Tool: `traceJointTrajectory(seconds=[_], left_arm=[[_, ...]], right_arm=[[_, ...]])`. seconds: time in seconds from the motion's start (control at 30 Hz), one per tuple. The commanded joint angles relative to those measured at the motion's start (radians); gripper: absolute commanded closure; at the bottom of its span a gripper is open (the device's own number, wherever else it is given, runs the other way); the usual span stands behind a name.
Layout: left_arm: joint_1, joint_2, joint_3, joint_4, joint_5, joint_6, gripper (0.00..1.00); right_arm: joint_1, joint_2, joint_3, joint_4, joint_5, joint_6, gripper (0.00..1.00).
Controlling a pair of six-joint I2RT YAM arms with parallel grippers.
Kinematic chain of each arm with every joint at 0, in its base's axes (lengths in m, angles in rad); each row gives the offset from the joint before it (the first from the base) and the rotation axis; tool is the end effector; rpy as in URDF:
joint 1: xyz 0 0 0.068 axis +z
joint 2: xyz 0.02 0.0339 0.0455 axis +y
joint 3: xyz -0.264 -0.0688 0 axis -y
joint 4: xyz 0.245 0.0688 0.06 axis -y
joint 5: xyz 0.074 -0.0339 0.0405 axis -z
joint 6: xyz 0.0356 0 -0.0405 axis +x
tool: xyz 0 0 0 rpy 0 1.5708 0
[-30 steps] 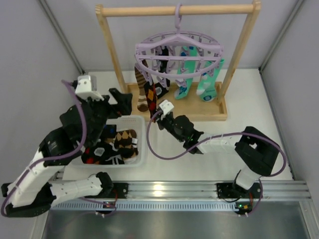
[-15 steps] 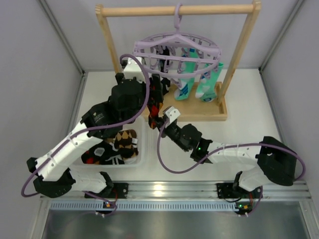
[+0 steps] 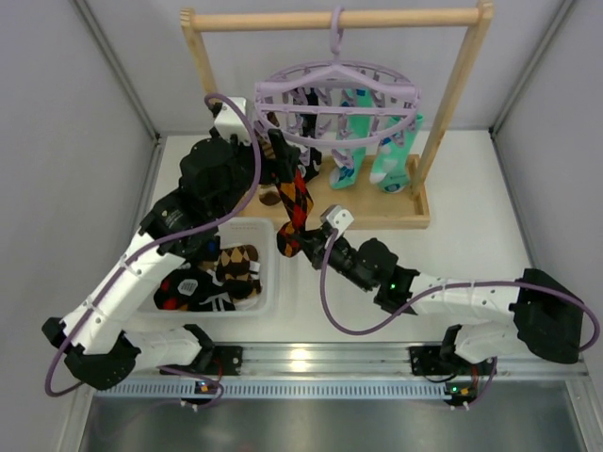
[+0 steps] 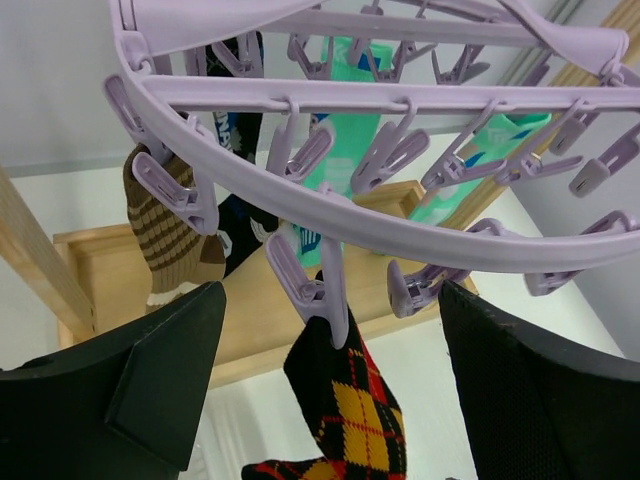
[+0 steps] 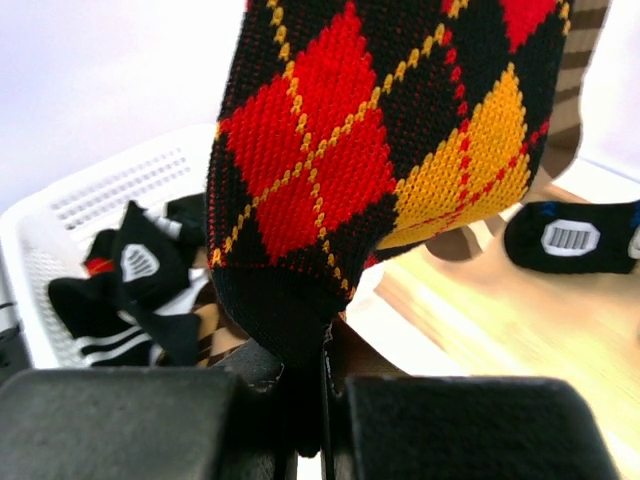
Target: Remove the socks clipped to the hanger
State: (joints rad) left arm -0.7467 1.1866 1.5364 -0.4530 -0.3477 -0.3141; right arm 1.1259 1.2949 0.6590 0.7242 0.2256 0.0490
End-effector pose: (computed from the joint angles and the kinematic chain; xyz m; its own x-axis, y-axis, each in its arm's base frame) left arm 0.1826 -0.1524 0.4875 -0.1924 -0.2178 -0.9569 0.3474 0.8968 -0.2739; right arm 0.1316 0.2575 0.2799 -0.0005 0.1099 -0.9939 -0.7848 0.6159 0.0685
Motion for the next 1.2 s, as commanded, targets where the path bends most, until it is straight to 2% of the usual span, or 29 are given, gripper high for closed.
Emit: traceJointTrajectory(seconds=[0.0, 0.17, 0.43, 0.83, 0.93, 0.97, 1.17], left_arm=[[0.047, -0.025, -0.03, 0.118, 0.133, 0.001, 0.1], [0.113, -0.018, -0.05, 0.155, 0.255, -0.025, 0.14], [0.185, 0.004, -0.082, 0.221, 0.395, -0.046, 0.34], [0.207, 0.03, -0.102, 0.27, 0.458, -0.08, 0.34], [0.213, 0.03, -0.119, 0.295, 0.48, -0.095, 0.44], [0.211, 0.033, -0.122, 0.298, 0.48, -0.102, 0.53], [0.213, 0.042, -0.113, 0.301, 0.478, -0.105, 0.76]], right_arm=[[0.009, -0.054, -0.009, 0.011, -0.078, 0.045, 1.0], [0.011, -0.078, -0.016, 0.014, -0.111, 0.06, 1.0], [0.009, -0.086, -0.016, 0.007, -0.149, 0.074, 1.0], [0.009, -0.1, -0.029, 0.012, -0.172, 0.08, 1.0], [0.009, -0.114, -0.033, 0.011, -0.173, 0.078, 1.0], [0.009, -0.115, -0.035, 0.009, -0.172, 0.078, 1.0], [0.008, -0.118, -0.051, 0.001, -0.158, 0.071, 1.0]])
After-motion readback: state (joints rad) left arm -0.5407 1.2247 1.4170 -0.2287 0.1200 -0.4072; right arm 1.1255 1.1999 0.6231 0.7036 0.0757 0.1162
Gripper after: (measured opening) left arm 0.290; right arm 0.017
